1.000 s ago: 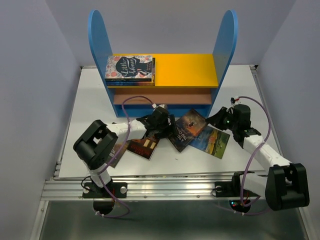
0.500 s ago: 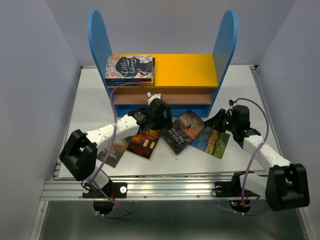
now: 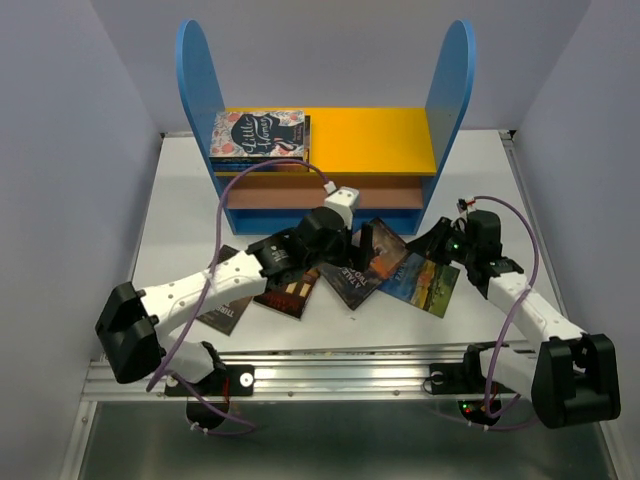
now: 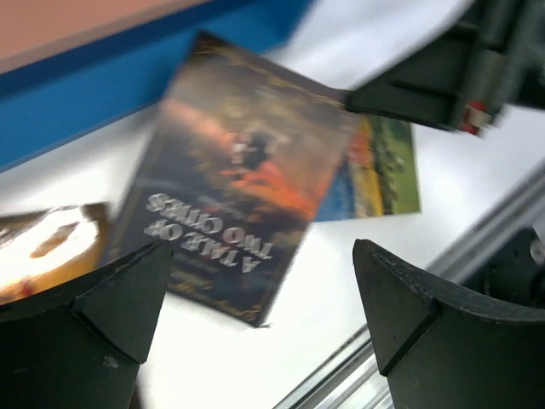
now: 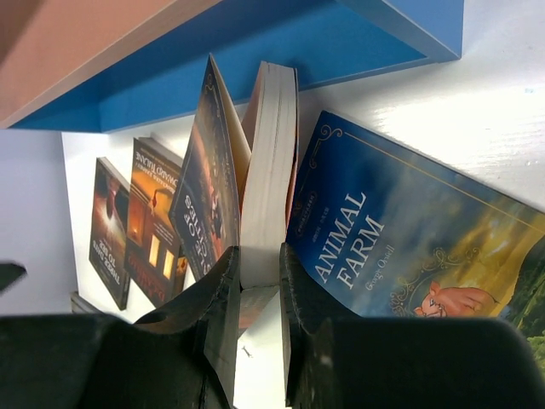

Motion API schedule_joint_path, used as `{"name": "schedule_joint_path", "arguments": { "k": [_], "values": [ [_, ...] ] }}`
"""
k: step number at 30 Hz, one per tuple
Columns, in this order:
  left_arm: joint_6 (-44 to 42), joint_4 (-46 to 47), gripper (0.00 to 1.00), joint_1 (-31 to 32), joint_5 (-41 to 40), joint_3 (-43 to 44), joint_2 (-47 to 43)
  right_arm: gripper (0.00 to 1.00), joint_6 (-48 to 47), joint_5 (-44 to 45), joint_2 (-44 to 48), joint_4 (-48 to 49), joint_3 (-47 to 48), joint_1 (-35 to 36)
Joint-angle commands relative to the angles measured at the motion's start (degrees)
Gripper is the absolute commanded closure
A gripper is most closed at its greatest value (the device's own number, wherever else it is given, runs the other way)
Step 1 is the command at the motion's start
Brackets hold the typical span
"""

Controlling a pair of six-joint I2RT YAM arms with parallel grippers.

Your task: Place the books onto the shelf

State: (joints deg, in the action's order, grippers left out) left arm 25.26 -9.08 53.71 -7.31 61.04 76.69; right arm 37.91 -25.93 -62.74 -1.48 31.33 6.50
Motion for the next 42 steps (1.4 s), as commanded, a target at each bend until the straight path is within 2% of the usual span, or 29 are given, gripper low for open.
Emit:
{"name": "schedule_joint_path", "arguments": {
  "k": [1,6,10,19,26,31,38,42],
  "values": [
    [-7.5,8.5,0.01,6.6,-0.6,2.9,5.9,0.99,2.5,-3.3,1.8,1.7,3.4,1.2],
    [-6.4,12.5,0.01,11.1,-6.9,5.8,13.5,0.99,3.2,-2.5,2.2,-1.8,4.5,1.2],
    [-7.3,16.4,0.01,12.9,-8.3,4.4,16.4,0.99,4.3,-2.5,2.4,-3.4,4.9,1.2],
    [-12.4,16.6,0.01,16.8,-23.5,8.2,23.6,0.99,6.0,-3.9,2.2,-4.1,5.3,1.8],
    [-14.7,15.7,0.01,17.9,-23.9,9.4,26.9,0.99,6.6,-4.1,2.4,-6.9,7.2,1.8],
    [-16.6,15.5,0.01,17.9,-27.0,10.3,28.3,0.99,7.4,-5.1,2.5,-7.2,7.6,1.8],
    [-18.0,12.3,0.11,18.4,-34.7,10.4,30.6,0.99,7.7,-5.9,2.5,-8.2,8.6,1.8],
    [-18.6,10.7,0.13,19.5,-35.6,11.2,31.9,0.99,8.0,-6.0,2.3,-8.2,9.0,1.8]
  ]
}}
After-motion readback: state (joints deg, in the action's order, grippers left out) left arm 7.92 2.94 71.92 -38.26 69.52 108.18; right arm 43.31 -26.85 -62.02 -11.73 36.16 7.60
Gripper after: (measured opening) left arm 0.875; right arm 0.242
